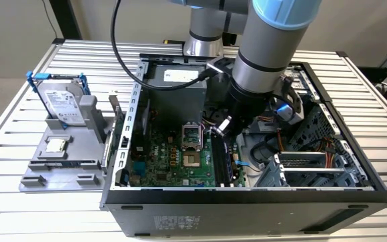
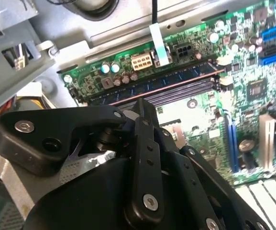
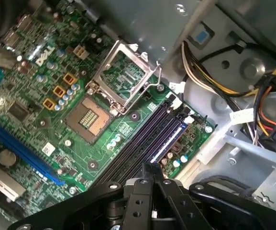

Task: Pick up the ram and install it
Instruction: 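Press down the ram until it locks into place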

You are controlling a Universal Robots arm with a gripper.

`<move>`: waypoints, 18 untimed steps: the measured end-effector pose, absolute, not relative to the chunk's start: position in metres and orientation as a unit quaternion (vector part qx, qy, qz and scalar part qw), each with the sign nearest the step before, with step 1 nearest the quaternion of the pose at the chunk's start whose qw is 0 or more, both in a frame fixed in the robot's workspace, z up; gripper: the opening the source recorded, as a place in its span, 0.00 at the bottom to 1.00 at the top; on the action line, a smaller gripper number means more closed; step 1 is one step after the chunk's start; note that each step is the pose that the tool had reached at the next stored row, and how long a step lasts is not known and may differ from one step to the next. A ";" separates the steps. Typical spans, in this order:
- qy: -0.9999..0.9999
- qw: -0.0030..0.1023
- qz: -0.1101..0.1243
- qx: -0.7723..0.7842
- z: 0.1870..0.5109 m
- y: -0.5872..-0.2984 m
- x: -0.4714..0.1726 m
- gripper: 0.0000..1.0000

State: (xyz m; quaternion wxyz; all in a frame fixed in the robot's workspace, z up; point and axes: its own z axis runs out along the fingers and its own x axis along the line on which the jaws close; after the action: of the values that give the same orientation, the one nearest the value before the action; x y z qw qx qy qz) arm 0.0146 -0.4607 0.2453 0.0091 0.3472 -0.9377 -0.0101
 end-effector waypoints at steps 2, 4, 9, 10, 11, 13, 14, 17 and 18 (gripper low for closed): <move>-0.931 0.009 -0.010 0.364 0.245 -0.461 0.015 0.00; -0.925 0.009 -0.009 0.380 0.245 -0.461 0.015 0.00; -0.909 0.008 -0.009 0.417 0.246 -0.461 0.015 0.00; -0.906 0.008 -0.008 0.424 0.246 -0.461 0.015 0.00; -0.902 0.008 -0.008 0.431 0.246 -0.461 0.015 0.00; -0.894 0.008 -0.008 0.448 0.246 -0.461 0.015 0.00; -0.890 0.008 -0.008 0.456 0.246 -0.461 0.015 0.00; -0.877 0.007 -0.007 0.479 0.246 -0.461 0.015 0.00; -0.873 0.007 -0.007 0.487 0.246 -0.461 0.015 0.00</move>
State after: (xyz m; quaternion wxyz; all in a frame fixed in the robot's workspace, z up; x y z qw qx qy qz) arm 0.0146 -0.4607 0.2455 0.0071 0.4872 -0.8732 -0.0071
